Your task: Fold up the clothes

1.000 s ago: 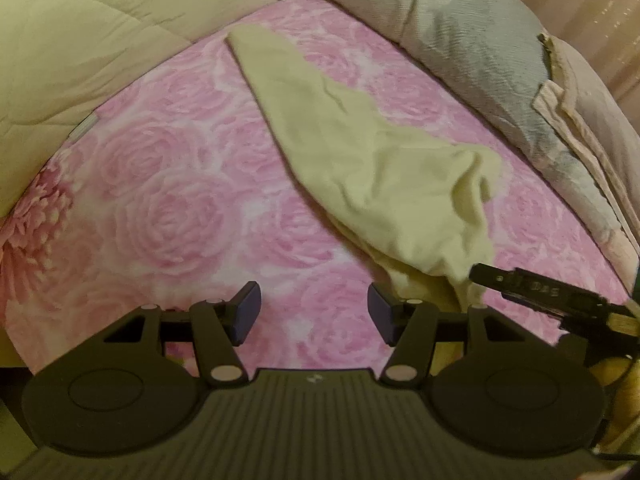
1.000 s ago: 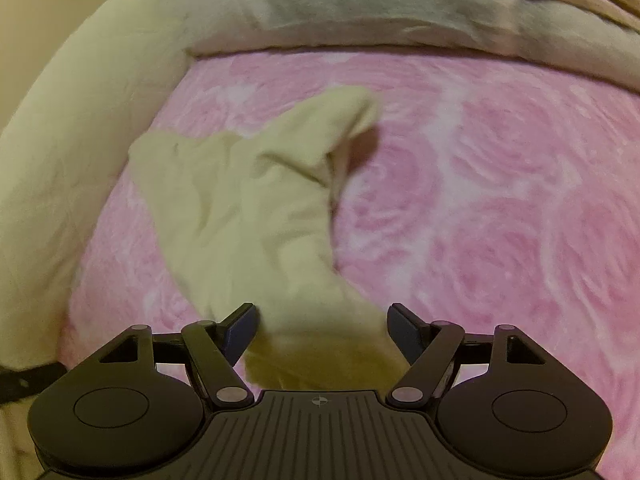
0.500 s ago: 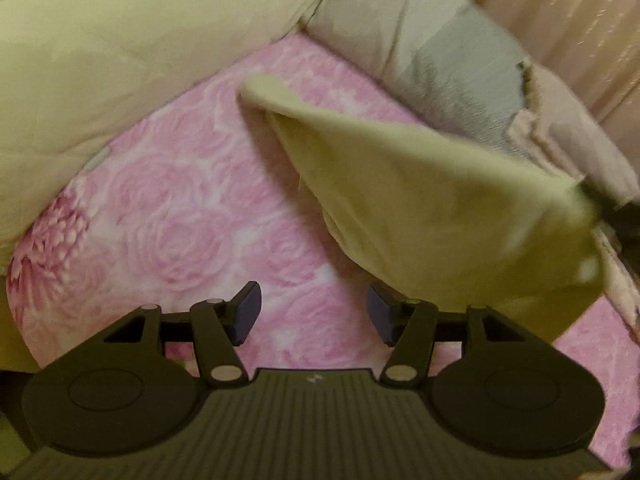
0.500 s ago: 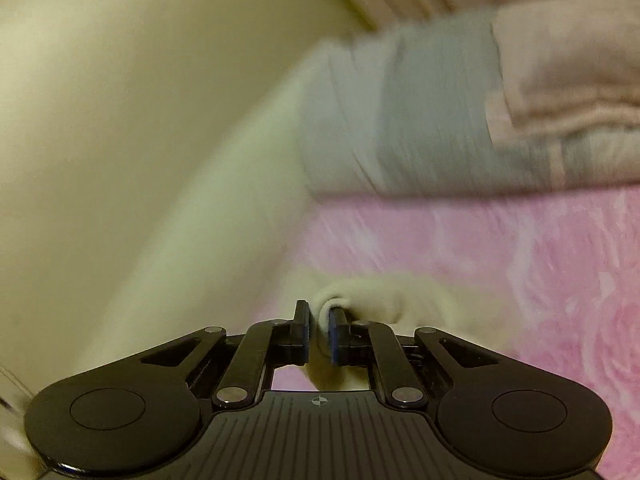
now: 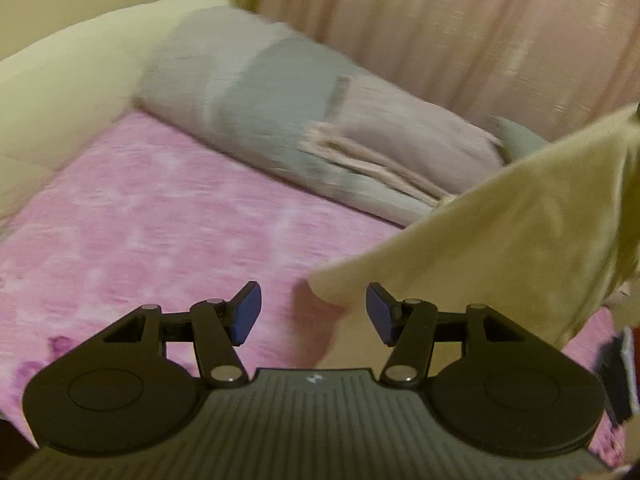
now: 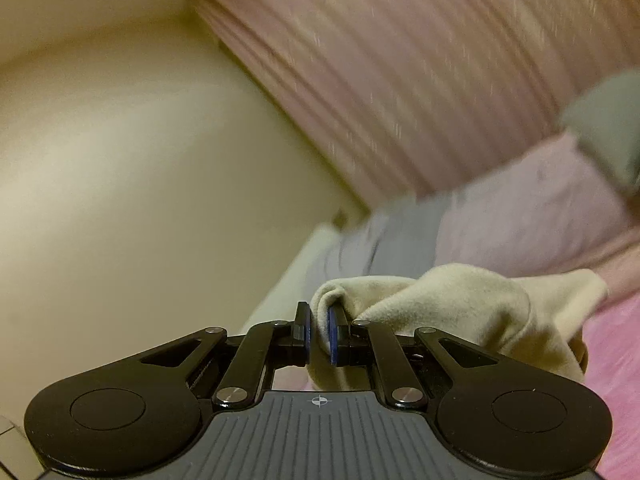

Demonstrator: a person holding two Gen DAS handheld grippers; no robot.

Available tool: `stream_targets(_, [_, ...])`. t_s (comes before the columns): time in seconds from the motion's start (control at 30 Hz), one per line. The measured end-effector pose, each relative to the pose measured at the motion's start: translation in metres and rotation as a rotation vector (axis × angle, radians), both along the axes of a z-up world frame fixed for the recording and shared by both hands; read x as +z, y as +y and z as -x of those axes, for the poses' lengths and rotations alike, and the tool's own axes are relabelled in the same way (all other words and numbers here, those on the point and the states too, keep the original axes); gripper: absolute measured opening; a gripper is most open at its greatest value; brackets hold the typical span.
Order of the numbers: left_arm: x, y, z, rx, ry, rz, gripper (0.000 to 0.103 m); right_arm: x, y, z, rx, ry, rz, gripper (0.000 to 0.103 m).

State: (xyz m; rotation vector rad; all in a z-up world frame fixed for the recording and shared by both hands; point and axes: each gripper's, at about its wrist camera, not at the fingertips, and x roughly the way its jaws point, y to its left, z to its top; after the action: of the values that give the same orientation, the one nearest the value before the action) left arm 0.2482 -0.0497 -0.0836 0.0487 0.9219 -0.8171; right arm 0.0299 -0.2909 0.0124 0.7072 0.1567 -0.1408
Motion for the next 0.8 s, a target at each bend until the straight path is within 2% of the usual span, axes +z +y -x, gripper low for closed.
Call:
stream_targets(0.1, [0.01,-0.036,0.052,-0.087,0.002,0.038,0.054,0.036,-0.015,0.059,-0.012,-0.028,0.073,0.008])
stream_targets(0.17, [0.014,-0.057,0.087,-0.131,0.004,0.049,0.054,0.048,-0.03,0.085,-0.008,0.038,0.104,0.009])
stream_targets(0.23, [0.014,-0.074,0.119,-0.16,0.014,0.046,0.054,0.044,-0.045,0.102,-0.079,0.173,0.108,0.045])
stream_targets(0.27, [0.014,-0.08,0.136,-0.175,0.021,0.046,0.054,0.04,-0.052,0.113,-0.14,0.236,0.11,0.084])
stream_targets(0.3, [0.013,-0.085,0.151,-0.19,0.026,0.045,0.054,0.035,-0.057,0.126,-0.186,0.267,0.115,0.089])
stream_targets(0.37, [0.011,-0.091,0.177,-0.227,0.032,0.026,0.054,0.025,-0.065,0.154,-0.235,0.306,0.117,0.089])
stream_targets(0.53, [0.005,-0.102,0.226,-0.321,0.011,-0.072,0.054,-0.003,-0.059,0.238,-0.349,0.411,0.017,0.089])
stream_targets(0.8, [-0.004,-0.098,0.254,-0.506,-0.052,-0.172,0.054,-0.047,-0.046,0.371,-0.53,0.578,-0.147,0.089])
